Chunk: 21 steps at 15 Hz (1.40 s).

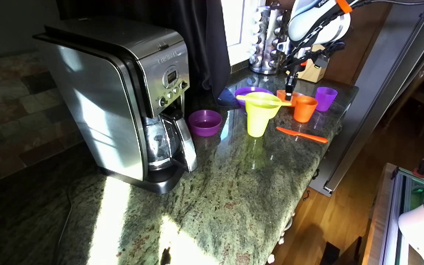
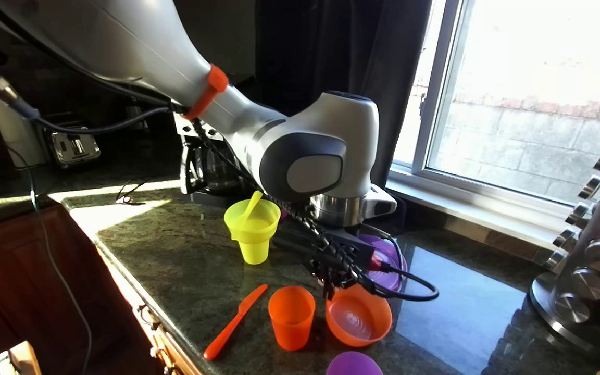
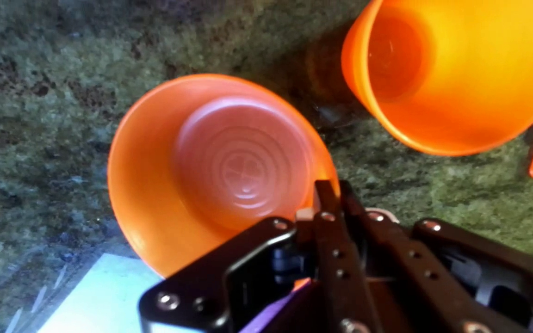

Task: Remove the orange knife from the orange bowl then place the orange bowl on the right side of the counter, move the orange knife to the right.

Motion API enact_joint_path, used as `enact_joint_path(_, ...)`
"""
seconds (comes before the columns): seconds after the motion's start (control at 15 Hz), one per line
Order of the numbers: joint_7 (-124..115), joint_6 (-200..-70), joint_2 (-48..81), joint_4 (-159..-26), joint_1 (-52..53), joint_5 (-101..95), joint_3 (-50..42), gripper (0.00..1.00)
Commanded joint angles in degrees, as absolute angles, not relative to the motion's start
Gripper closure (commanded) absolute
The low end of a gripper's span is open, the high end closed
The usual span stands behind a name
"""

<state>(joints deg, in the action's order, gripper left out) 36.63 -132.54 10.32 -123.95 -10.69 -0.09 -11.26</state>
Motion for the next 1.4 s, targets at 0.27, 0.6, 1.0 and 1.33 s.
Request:
enact_joint_path(0.27,30.6,-130.3,11.0,-122.4,-11.3,-4.0,-10.1,0.37)
enact_joint_path(0.6,27.6,-128.0,8.6,-123.0,-11.1,-5.4,-10.1,0.01)
enact_joint_path(1.0,27.0,-121.2,-2.1,-129.1,-10.9,-7.9,-10.4,0.00)
enact_joint_path(1.33,27.8,-115.0,-14.9,-138.1,-10.6,-11.2,-10.9,0.00)
